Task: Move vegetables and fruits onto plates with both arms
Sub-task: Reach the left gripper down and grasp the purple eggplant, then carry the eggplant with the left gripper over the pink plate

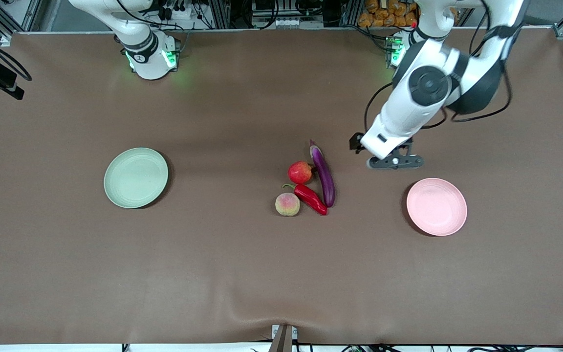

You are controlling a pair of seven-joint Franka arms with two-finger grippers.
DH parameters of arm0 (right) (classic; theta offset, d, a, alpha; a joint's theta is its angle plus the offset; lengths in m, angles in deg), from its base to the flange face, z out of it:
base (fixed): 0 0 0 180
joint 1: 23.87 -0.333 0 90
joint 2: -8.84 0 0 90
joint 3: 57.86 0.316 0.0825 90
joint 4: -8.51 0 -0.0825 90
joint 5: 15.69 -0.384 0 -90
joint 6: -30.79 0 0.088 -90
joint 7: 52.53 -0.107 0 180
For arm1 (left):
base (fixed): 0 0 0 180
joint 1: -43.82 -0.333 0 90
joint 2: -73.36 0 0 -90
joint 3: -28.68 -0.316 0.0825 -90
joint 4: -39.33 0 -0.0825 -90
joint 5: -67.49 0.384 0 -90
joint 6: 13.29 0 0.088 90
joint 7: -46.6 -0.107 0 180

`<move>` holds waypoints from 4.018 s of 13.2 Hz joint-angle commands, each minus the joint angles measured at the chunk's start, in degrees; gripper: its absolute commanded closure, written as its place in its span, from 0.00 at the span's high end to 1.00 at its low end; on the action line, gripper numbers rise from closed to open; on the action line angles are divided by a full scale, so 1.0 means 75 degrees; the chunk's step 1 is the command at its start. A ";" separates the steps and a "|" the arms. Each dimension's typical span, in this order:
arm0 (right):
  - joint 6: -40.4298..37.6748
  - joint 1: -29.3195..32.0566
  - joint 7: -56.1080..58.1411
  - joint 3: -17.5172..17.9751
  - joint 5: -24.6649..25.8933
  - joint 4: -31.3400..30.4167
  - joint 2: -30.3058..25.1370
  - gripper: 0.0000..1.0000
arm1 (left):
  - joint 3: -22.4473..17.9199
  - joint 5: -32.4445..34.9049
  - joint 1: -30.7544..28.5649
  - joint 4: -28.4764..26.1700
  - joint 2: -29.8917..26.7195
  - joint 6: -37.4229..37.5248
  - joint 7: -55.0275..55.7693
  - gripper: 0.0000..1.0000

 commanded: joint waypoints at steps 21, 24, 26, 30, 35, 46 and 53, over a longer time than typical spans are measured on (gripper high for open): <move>-0.0100 0.0202 -0.0063 0.0031 -0.0091 0.0133 0.0121 1.00 | -0.0077 0.1358 0.0906 0.1021 0.3447 -0.2443 0.3775 1.00; -0.0089 0.0202 -0.0074 0.0031 -0.0091 0.0133 0.0109 1.00 | -0.0077 0.1370 0.0918 0.1021 0.3588 -0.2572 0.3880 1.00; -0.0100 0.0214 -0.0074 0.0031 -0.0091 0.0133 0.0121 1.00 | -0.0077 0.1382 0.0941 0.0975 0.3729 -0.2747 0.3939 1.00; -0.0100 0.0202 -0.0086 0.0031 -0.0091 0.0133 0.0121 1.00 | -0.0077 0.1382 0.0988 0.0951 0.3846 -0.2759 0.3951 0.63; -0.0100 0.0214 -0.0074 0.0020 -0.0091 0.0133 0.0121 1.00 | -0.0066 0.1382 0.0860 0.0904 0.3590 -0.2585 0.3916 0.00; -0.0100 0.0213 -0.0063 0.0019 0.0049 0.0145 0.0681 1.00 | -0.0030 0.1382 -0.1493 0.1010 0.1772 0.0252 -0.0017 0.00; -0.0007 0.0085 -0.0121 0.0043 0.0050 0.0180 0.1620 1.00 | -0.0042 0.1382 -0.2691 0.0718 0.1807 0.0686 -0.1369 0.00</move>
